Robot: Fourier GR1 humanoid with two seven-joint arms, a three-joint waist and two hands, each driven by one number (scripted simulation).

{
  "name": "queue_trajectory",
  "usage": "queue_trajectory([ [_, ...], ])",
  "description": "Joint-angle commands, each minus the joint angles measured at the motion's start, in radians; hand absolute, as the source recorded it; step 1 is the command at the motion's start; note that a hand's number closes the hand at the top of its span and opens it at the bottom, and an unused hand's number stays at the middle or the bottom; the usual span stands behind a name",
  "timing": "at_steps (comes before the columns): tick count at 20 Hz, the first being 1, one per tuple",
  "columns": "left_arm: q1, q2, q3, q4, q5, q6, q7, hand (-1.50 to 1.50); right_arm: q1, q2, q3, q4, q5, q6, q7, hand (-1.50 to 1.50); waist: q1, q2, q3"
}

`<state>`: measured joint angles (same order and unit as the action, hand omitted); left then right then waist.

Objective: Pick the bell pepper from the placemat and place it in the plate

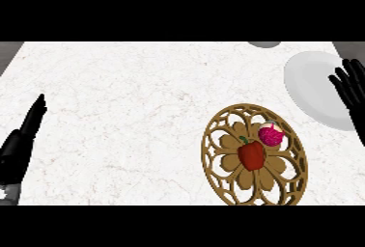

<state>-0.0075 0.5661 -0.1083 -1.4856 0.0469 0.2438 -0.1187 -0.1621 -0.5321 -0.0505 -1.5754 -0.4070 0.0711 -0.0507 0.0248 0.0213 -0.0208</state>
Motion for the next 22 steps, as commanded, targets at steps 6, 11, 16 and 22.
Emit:
queue_trajectory([
  [6,0.021,-0.269,-0.100,0.123,0.181,-0.059,0.218,0.00,-0.280,-0.087,-0.057,0.070,-0.015,0.070,0.013,1.50,-0.003,-0.008,0.019],
  [11,0.012,-0.320,-0.118,0.105,0.232,-0.085,0.255,0.00,-0.158,-0.016,-0.046,0.164,0.314,-0.265,-0.110,-1.50,-0.017,-0.014,0.022],
  [16,-0.023,-0.342,-0.078,0.142,0.221,-0.092,0.251,0.00,-0.046,0.059,-0.055,0.144,0.285,-0.175,-0.299,-1.50,-0.027,-0.021,0.021],
  [22,0.012,-0.354,-0.091,0.080,0.205,-0.075,0.286,0.00,-0.035,-0.132,-0.003,0.029,0.359,-0.030,-0.080,-1.50,-0.029,-0.023,0.019],
])
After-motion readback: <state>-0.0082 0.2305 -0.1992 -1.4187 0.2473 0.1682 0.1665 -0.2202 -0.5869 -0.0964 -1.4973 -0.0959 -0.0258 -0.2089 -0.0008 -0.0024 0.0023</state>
